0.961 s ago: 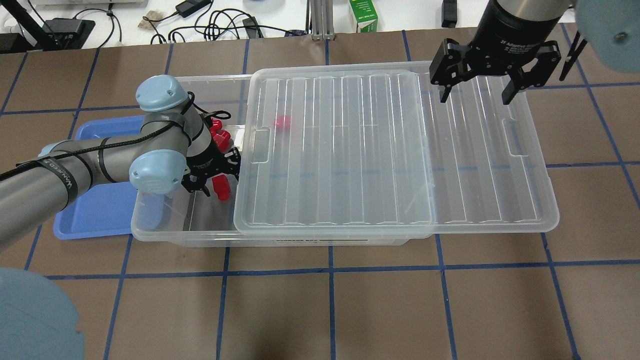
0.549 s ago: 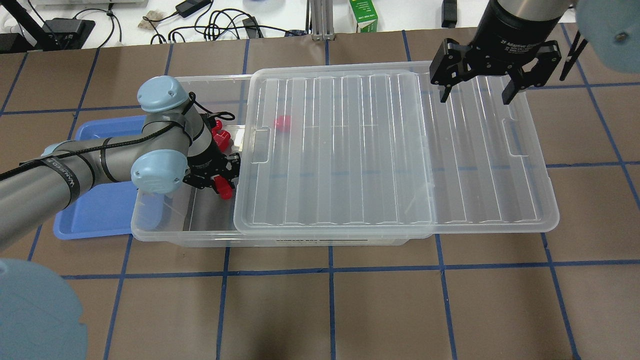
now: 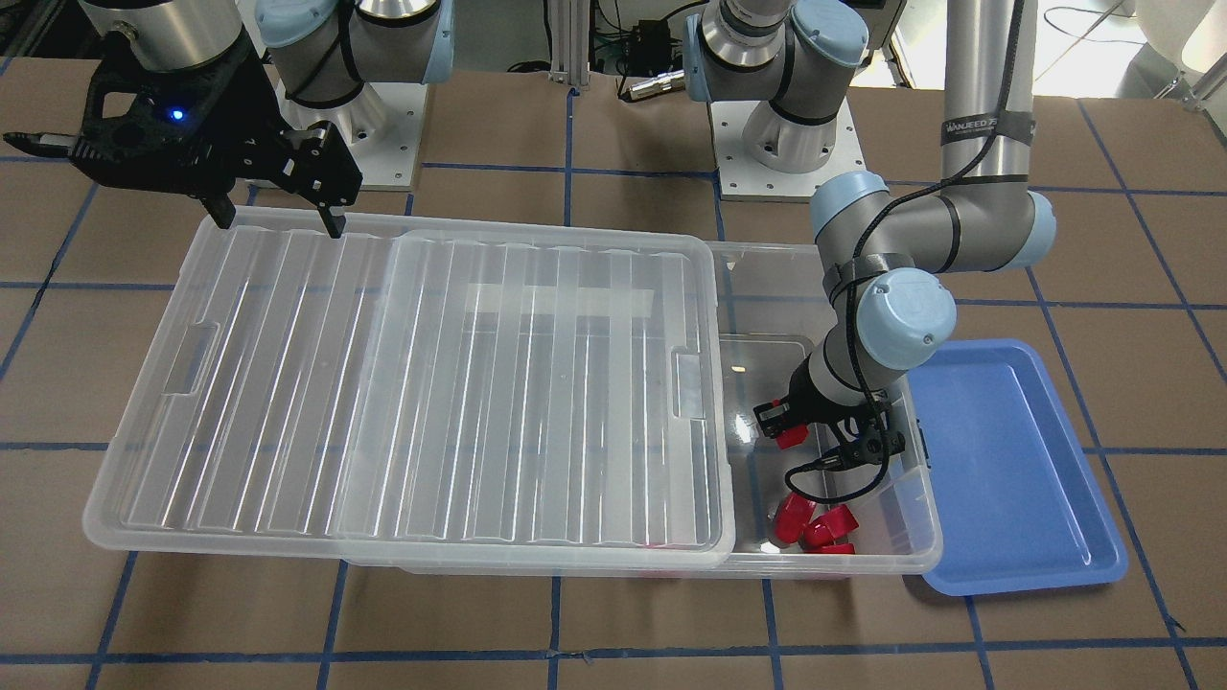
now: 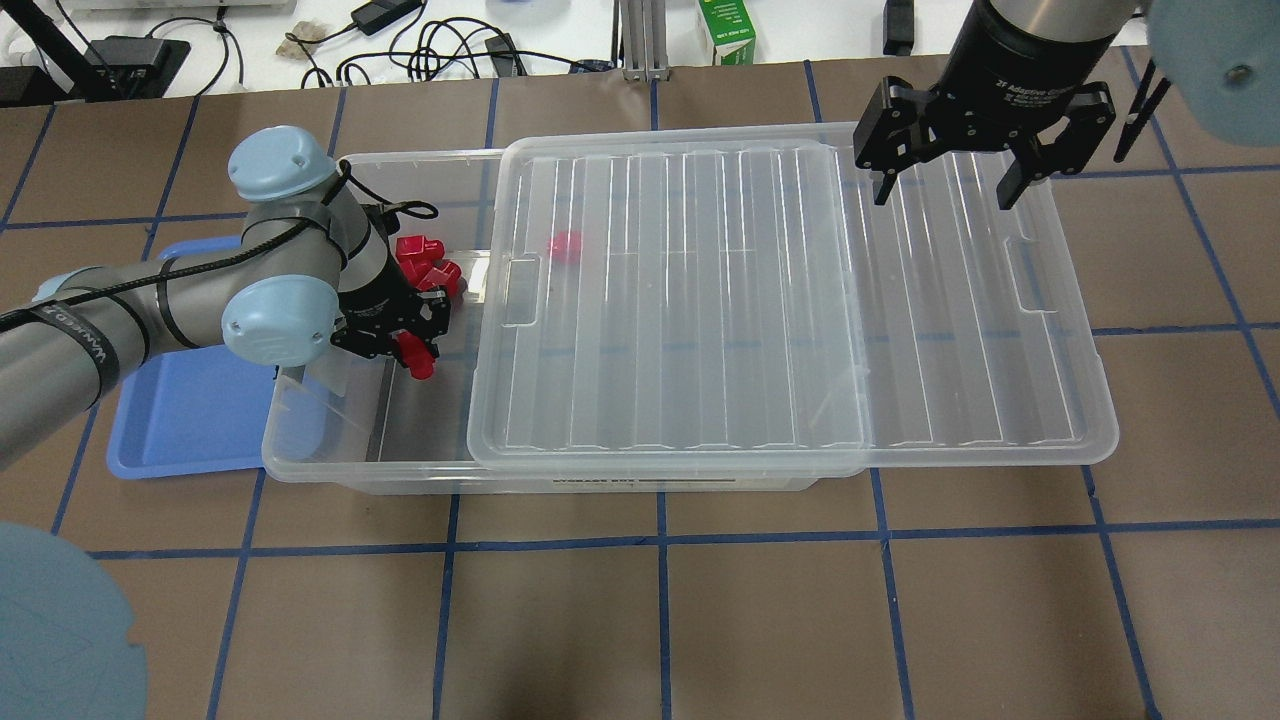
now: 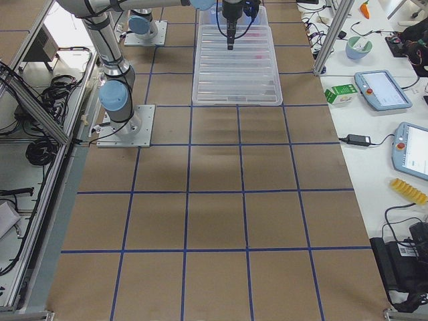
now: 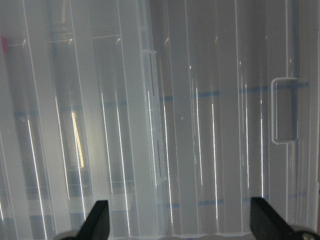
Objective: Place red block in blue tray from box
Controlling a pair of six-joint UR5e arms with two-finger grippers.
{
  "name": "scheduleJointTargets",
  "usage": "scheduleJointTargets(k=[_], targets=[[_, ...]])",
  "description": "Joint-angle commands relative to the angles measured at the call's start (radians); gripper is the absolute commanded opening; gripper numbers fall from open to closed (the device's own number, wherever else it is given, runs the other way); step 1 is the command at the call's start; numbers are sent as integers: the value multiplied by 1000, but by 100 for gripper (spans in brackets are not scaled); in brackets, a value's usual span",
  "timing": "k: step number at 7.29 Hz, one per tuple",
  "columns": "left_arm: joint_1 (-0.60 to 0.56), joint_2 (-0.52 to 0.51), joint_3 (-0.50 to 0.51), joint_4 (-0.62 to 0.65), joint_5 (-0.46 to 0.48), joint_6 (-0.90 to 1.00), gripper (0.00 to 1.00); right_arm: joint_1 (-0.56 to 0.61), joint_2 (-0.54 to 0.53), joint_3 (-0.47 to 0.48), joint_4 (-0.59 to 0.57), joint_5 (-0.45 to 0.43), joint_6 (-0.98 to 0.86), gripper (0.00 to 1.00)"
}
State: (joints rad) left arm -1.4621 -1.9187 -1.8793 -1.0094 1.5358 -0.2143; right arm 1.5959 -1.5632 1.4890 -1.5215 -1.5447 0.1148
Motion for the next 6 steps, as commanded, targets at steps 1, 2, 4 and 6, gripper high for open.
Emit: scheduleJointTargets(k=[1, 2, 4, 6], targets=[[-12, 38, 67, -117, -8, -13, 0, 1, 0, 0, 0, 12, -4, 100], [-27, 56, 71, -136, -17, -13, 0, 1, 0, 0, 0, 12, -4, 100], [-32, 121, 77, -179, 4, -11, 0, 1, 0, -1, 0, 5, -7, 100], [-17, 165, 200, -332, 7, 10, 0, 1, 0, 0, -2, 1, -46, 100]])
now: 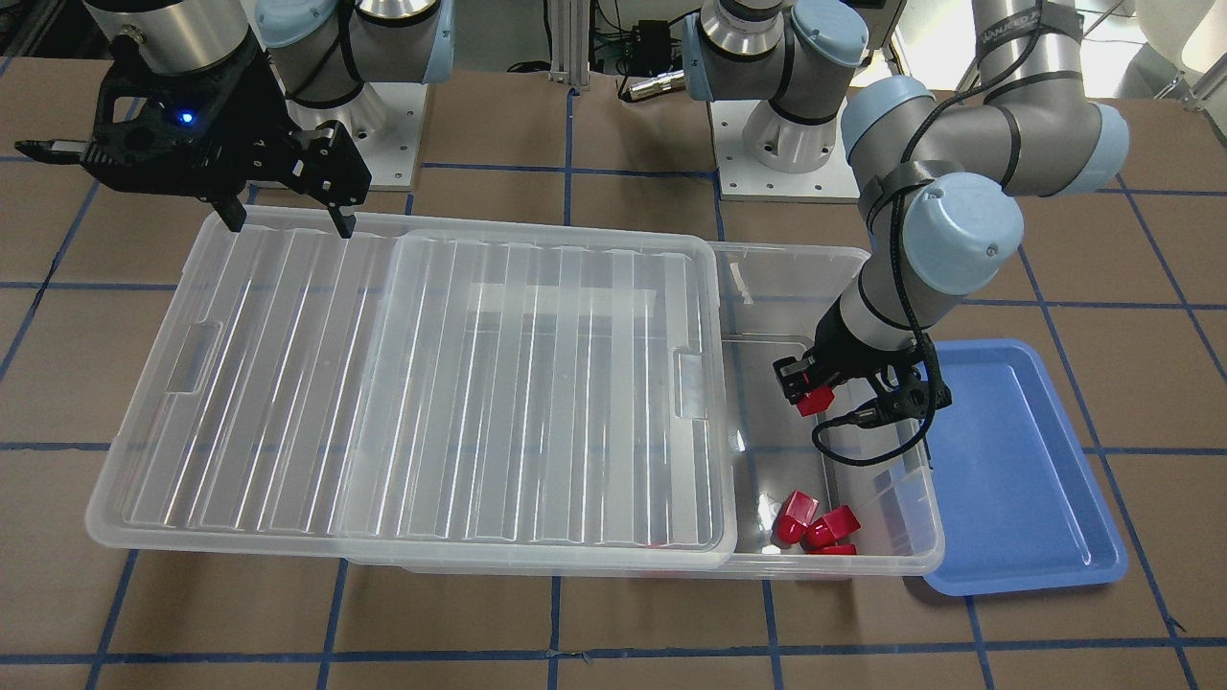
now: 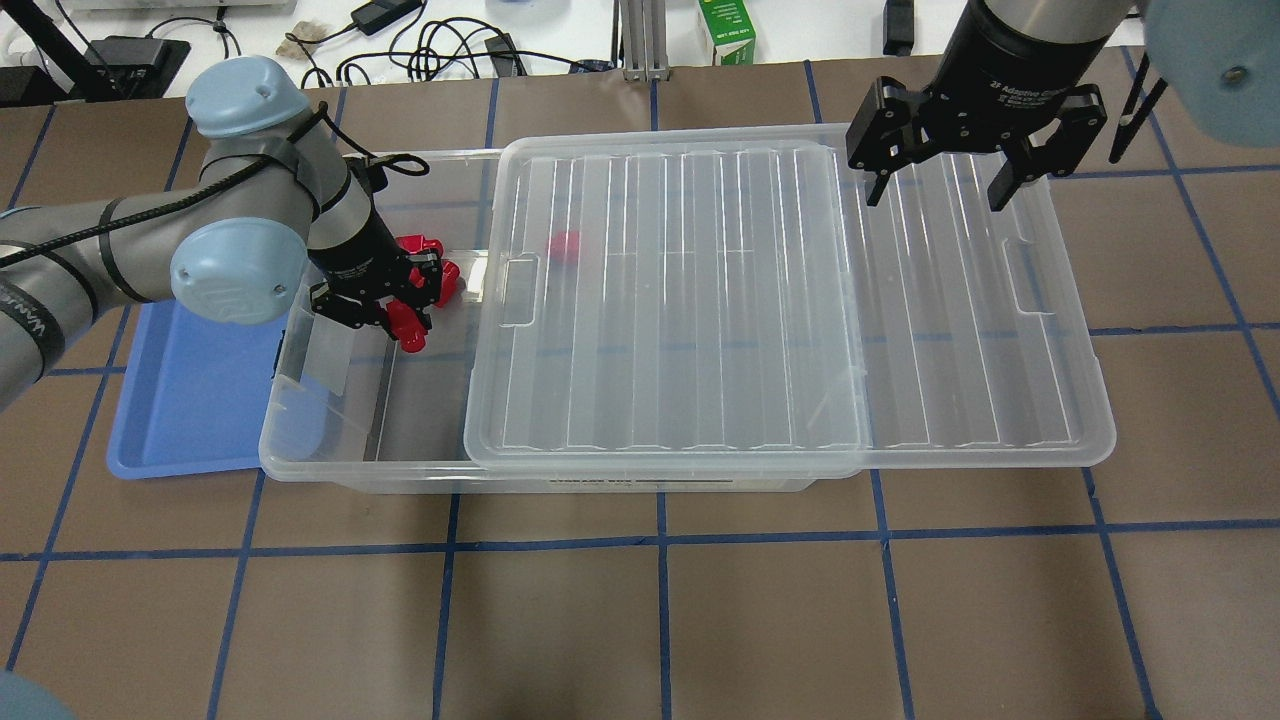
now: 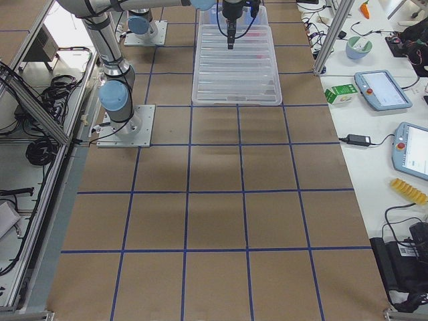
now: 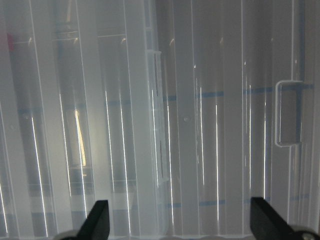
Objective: Place red block in blue tray from box
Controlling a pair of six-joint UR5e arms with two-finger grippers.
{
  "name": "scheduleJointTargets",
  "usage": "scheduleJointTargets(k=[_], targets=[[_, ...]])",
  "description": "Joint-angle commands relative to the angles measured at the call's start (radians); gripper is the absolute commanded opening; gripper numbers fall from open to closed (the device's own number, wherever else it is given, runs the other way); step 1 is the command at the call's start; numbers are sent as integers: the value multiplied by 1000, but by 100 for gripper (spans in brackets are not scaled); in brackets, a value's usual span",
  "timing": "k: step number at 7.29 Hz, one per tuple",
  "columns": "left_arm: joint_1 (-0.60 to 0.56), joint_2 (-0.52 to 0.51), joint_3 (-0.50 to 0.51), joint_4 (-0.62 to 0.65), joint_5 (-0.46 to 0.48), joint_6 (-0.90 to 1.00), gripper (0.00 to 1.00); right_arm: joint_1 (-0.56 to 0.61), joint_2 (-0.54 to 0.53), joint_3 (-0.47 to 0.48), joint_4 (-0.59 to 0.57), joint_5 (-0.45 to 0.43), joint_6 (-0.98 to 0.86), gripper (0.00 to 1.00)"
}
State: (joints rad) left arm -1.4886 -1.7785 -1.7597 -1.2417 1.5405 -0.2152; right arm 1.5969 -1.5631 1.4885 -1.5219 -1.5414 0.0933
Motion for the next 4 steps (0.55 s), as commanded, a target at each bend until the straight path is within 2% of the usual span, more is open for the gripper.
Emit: scheduleJointTargets(k=[1, 2, 4], targets=[[16, 19, 177, -193, 3, 70, 0, 0, 0, 1, -1, 0, -24, 100], [33, 13, 212, -217, 7, 171, 0, 0, 2, 1, 0, 0, -24, 100], [204, -4, 221, -203, -2, 389, 0, -2, 3, -4, -1, -2, -26, 100]])
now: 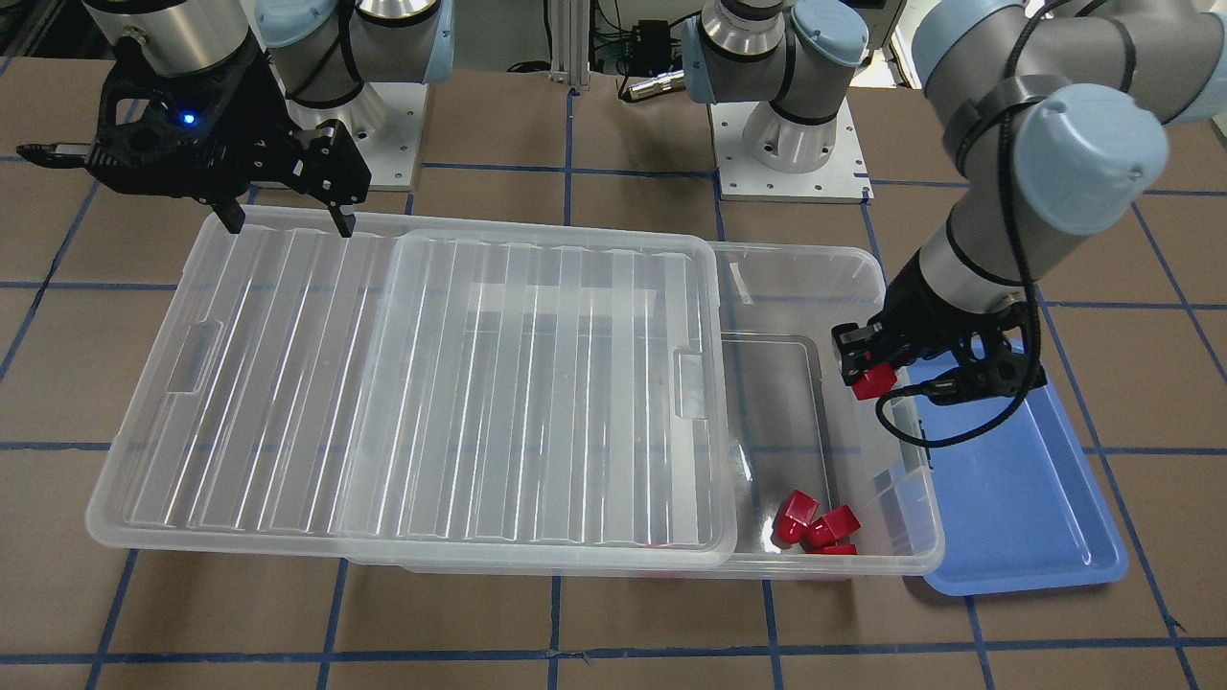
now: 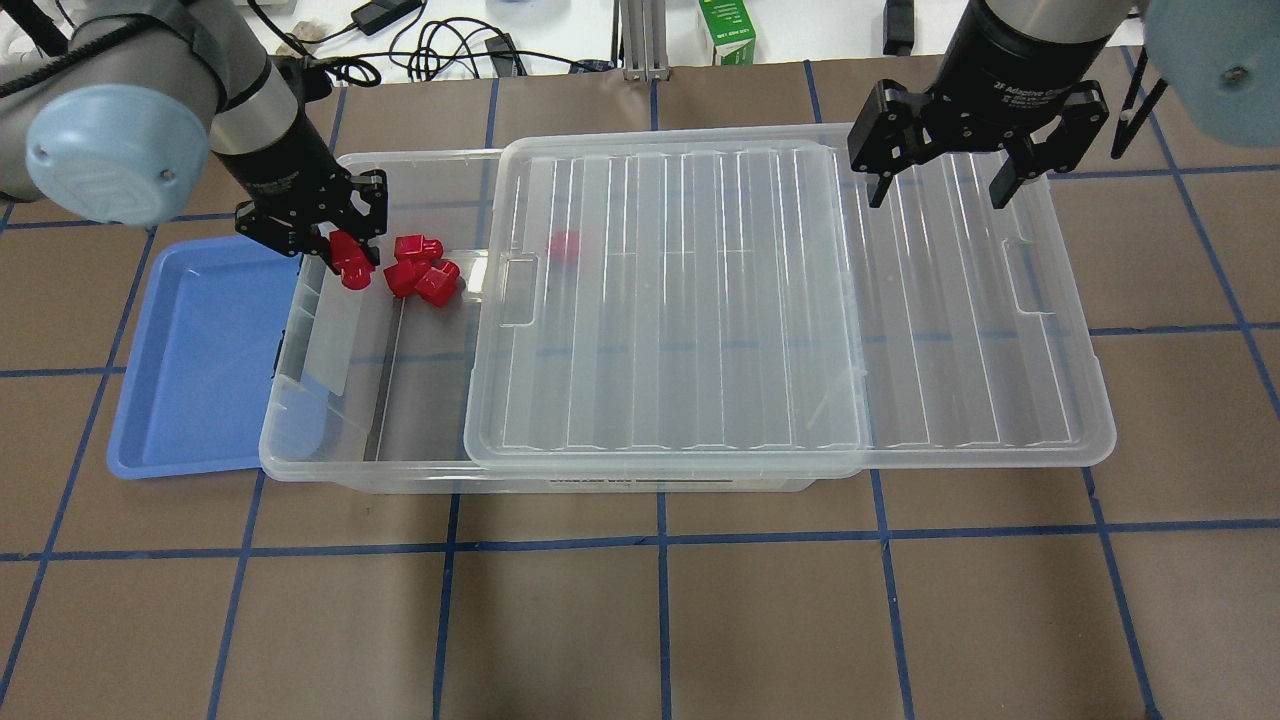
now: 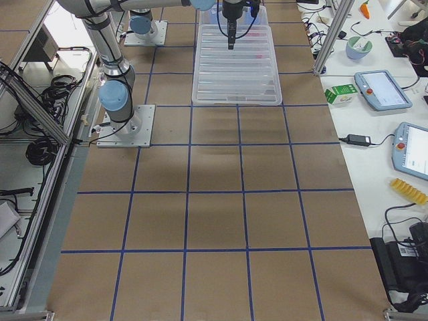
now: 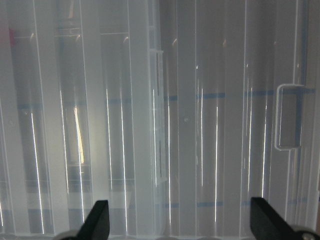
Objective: Place red block in blue tray from box
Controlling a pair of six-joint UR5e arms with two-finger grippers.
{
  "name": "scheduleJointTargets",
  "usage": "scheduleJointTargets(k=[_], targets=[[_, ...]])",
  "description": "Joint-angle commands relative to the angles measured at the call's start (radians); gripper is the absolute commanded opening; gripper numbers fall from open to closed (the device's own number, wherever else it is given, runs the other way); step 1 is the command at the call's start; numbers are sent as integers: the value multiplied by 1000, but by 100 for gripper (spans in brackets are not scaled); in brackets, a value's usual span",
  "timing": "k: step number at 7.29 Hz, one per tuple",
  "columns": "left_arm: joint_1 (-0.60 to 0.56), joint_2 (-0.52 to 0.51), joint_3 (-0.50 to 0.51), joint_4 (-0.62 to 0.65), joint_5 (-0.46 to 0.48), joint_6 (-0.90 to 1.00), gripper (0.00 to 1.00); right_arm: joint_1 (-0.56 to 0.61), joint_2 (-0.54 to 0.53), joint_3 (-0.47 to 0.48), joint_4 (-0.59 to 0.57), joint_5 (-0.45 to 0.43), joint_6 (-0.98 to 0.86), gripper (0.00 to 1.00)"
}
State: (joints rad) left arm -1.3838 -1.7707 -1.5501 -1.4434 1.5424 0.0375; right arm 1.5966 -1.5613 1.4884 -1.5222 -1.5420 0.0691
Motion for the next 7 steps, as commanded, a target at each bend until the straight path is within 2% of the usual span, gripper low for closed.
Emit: scheduleJointTargets(k=[1, 3, 5, 6, 7], targets=[[176, -30, 5, 14, -13, 300, 0, -1, 1, -4, -1, -1, 0, 100], [283, -106, -5, 35, -18, 457, 0, -4, 0, -4, 0, -3, 0, 100], [339, -199, -98, 206, -16, 528, 0, -4, 0, -4, 0, -1, 0, 100], [357, -232, -141, 336, -18, 538, 0, -4, 0, -2, 0, -1, 0, 100], [361, -254, -156, 357, -15, 539, 0, -4, 1, -2, 0, -1, -2, 100]])
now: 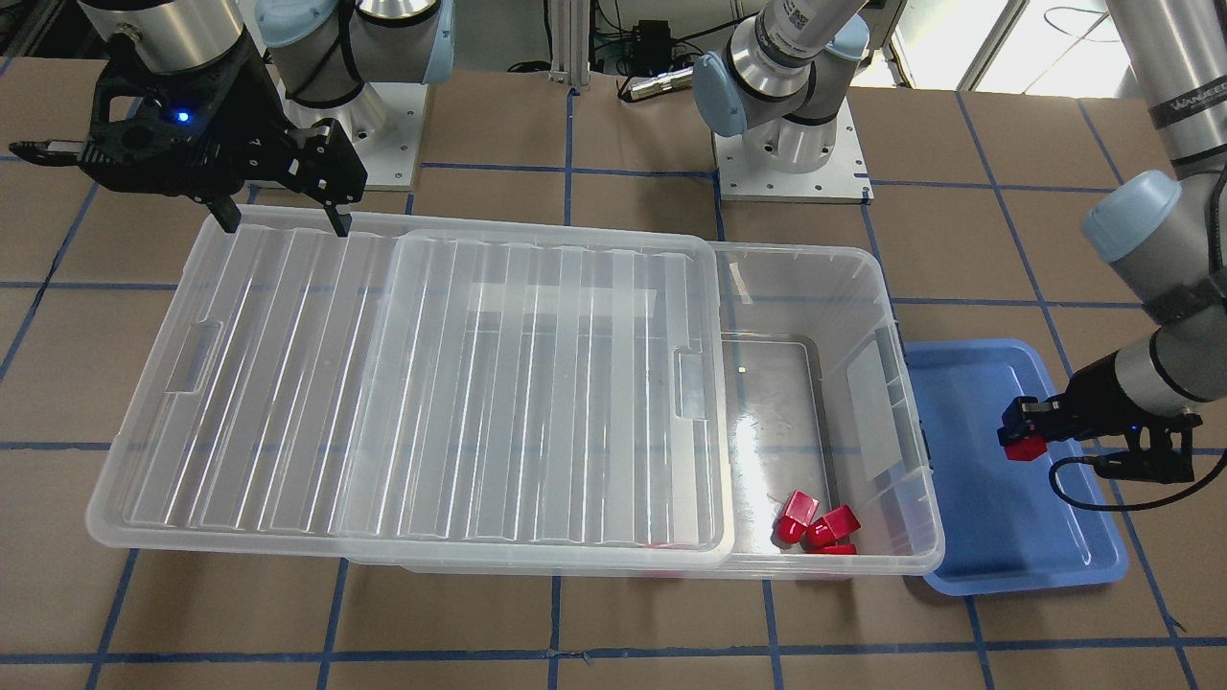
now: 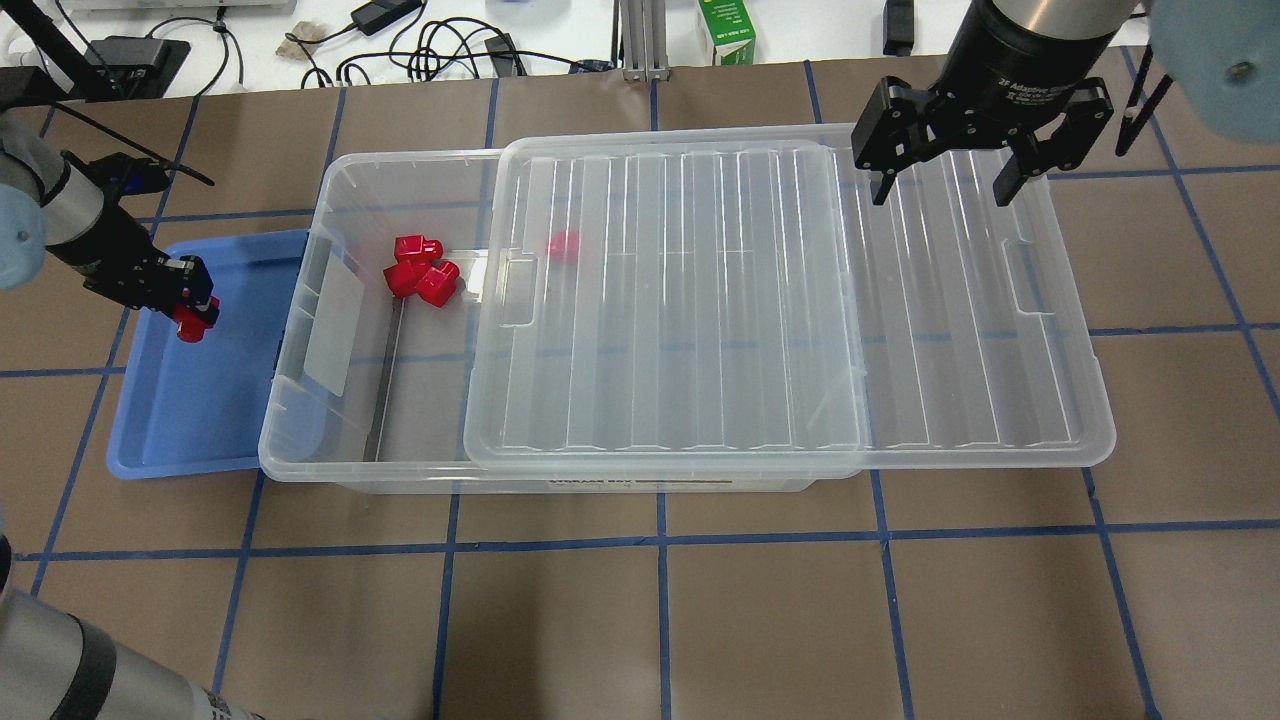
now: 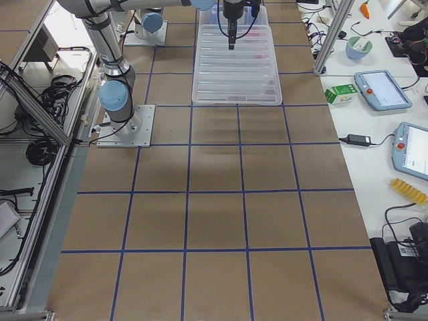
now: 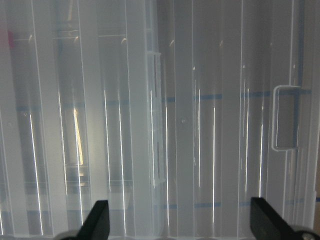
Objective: Place red block in blue tray from box
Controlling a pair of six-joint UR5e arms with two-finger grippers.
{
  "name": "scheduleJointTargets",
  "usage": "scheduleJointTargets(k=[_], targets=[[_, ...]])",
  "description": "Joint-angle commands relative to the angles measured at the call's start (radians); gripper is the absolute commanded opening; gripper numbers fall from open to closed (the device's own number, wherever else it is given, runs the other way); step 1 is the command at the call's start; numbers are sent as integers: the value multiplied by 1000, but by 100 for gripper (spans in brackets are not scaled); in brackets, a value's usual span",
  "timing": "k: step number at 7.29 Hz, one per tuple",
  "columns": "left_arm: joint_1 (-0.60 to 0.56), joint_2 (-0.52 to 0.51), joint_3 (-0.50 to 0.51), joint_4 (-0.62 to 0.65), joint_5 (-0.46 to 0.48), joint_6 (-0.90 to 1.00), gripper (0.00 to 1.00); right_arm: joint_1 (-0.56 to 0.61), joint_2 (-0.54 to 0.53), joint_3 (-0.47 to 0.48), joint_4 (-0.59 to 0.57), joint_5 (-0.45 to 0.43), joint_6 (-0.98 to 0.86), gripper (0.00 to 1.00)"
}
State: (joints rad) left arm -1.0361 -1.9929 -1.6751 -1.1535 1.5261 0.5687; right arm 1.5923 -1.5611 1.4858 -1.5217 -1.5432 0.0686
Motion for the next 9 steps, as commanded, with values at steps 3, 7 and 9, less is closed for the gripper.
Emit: scheduleJointTargets(k=[3, 7, 9], targets=[[42, -70, -29, 67, -9, 8, 66, -73, 6, -2, 0, -18, -96, 100], [-83, 92, 103, -174, -26, -117, 100, -400, 7, 107, -82, -70, -492, 100], [-218, 199, 266, -430, -27, -258, 100, -428, 21, 229, -179, -150, -500, 100]])
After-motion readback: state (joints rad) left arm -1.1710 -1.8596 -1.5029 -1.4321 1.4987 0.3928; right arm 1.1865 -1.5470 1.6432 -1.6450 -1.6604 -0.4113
